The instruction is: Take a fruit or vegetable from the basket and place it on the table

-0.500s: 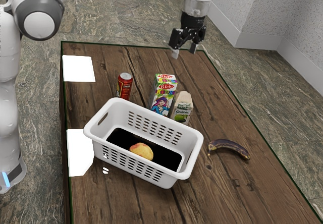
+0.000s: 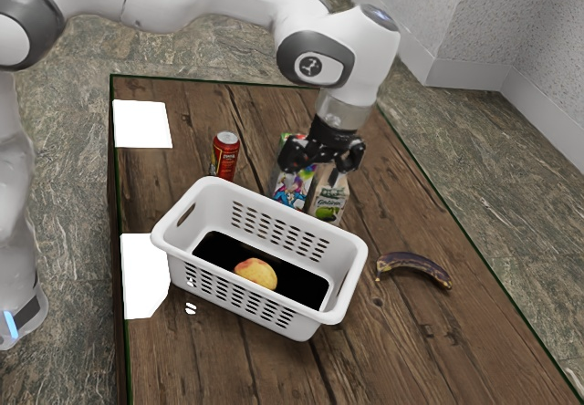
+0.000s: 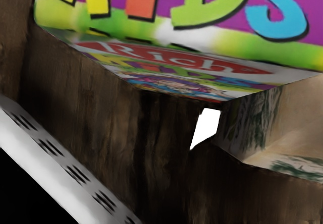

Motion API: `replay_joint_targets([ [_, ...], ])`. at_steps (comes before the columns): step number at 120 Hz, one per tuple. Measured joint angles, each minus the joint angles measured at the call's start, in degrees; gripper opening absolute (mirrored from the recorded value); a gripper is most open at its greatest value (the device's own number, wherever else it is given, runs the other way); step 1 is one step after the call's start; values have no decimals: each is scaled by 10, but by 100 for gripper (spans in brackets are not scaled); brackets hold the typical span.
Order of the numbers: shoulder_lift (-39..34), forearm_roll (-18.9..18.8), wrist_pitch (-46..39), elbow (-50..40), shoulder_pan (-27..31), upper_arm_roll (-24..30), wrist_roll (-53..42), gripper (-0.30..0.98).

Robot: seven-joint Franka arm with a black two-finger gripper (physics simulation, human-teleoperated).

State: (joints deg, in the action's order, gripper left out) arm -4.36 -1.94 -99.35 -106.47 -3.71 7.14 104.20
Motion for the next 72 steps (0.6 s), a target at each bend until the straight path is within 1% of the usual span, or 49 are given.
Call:
replay_joint_targets([
  [8, -19, 10, -31, -23, -3, 13, -26, 69],
  [18, -46, 35, -59, -52, -1, 22, -55, 69],
  [40, -50, 75, -96, -76, 2, 27, -106, 69],
  [60, -50, 89, -114, -83, -1, 26, -78, 69],
  [68, -96, 102, -123, -140, 4, 28, -61, 69],
  [72, -122, 112, -128, -170, 9, 38, -53, 69],
])
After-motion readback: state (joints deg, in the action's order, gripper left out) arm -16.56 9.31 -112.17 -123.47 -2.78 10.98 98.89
